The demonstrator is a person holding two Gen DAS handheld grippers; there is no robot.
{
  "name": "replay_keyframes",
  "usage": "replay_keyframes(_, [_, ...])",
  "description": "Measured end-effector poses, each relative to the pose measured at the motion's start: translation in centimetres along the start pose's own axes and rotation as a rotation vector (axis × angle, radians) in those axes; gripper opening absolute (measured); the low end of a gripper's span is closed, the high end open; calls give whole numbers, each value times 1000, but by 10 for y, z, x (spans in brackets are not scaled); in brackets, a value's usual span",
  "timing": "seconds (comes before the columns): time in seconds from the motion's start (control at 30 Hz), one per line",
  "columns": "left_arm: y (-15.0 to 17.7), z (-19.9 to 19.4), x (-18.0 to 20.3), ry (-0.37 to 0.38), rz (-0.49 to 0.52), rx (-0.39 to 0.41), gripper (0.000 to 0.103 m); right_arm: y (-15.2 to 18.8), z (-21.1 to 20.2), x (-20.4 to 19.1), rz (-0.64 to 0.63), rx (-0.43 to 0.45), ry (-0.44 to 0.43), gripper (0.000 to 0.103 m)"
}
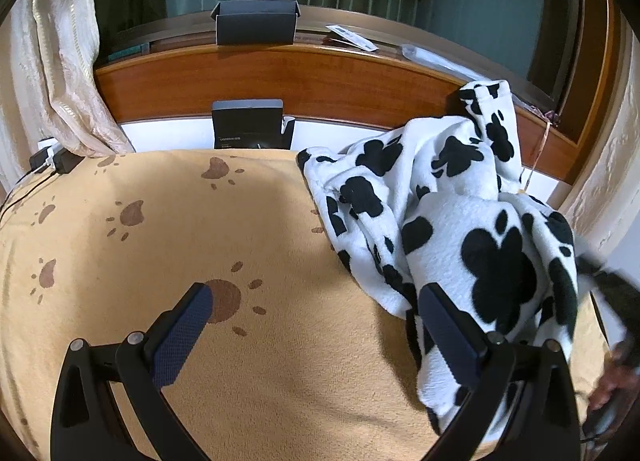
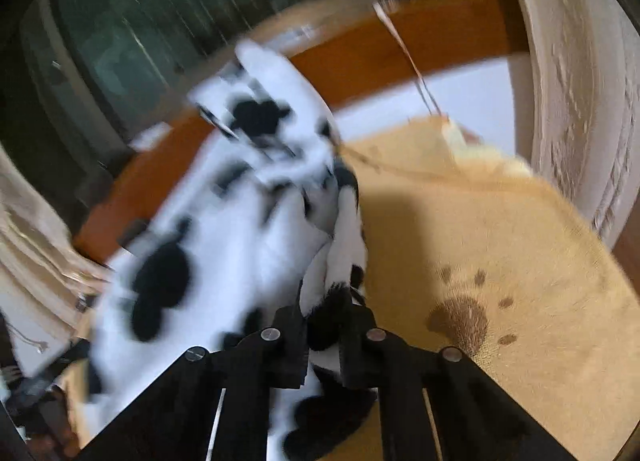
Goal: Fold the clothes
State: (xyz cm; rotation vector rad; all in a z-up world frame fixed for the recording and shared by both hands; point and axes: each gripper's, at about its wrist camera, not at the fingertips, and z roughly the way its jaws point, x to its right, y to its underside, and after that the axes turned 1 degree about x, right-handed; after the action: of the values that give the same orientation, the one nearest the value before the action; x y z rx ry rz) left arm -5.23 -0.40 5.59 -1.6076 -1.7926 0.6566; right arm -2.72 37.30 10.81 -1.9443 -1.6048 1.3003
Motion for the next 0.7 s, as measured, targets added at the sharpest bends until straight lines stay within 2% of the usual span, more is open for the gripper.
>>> replay_keyframes(0.13, [-3,-7,2,11,0,14,103,-25,-62,-41,-50,138,-146,11])
replay_keyframes(0.23, [-7,-18,2,27,-2,36,103,-38,-107,-77,-87,212,-300,11])
replay_keyframes(0.33, [-11,-30,0,48,-10,64,103,-37,-145,-117,-156,257,-407,11])
replay_keyframes(0.4, [-15,-41,-2,78,-19,85,103,-30,-157,-147,-235,253,-445,11])
replay_keyframes(0.53, [-18,-73,-10,218,-38,146,103,-10,-152,-187,-325,206,-438,11])
replay_keyframes(0.7, [-3,-116,-22,407,-7,207,103,2,-122,-211,-348,132,-452,11])
